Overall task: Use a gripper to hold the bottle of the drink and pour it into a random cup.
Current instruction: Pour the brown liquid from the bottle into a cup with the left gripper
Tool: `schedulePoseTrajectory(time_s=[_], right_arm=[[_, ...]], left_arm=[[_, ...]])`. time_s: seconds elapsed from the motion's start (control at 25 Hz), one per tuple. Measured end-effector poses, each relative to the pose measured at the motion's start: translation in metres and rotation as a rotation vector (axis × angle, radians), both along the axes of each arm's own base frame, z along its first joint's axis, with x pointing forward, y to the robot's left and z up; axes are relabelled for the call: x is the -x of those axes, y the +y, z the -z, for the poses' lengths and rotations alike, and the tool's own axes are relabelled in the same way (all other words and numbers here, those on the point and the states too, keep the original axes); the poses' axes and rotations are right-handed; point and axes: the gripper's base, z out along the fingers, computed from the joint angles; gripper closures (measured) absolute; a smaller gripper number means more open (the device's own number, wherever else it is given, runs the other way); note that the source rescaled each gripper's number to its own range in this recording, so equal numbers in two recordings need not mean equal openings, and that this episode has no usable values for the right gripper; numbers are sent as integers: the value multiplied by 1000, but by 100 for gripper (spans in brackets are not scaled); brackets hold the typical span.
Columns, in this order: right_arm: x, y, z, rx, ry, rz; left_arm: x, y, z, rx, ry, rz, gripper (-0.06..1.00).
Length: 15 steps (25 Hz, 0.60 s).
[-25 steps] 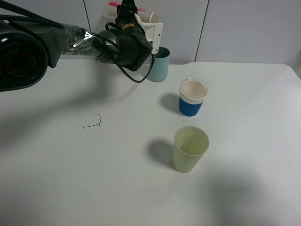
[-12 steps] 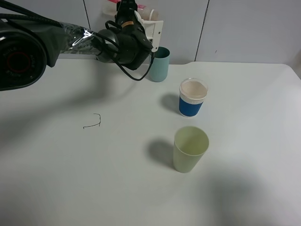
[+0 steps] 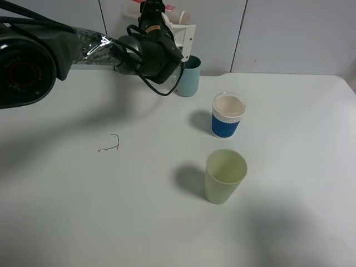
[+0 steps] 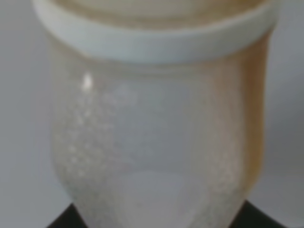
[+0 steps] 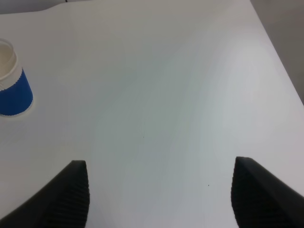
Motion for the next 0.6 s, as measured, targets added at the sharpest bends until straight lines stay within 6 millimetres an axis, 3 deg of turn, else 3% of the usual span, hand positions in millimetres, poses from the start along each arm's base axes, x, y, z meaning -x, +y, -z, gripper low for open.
schedulePoseTrajectory(time_s=[0.6], right_arm=[[0, 0, 0, 0, 0, 0]], left_arm=[[6, -10, -3, -17, -25, 17, 94]])
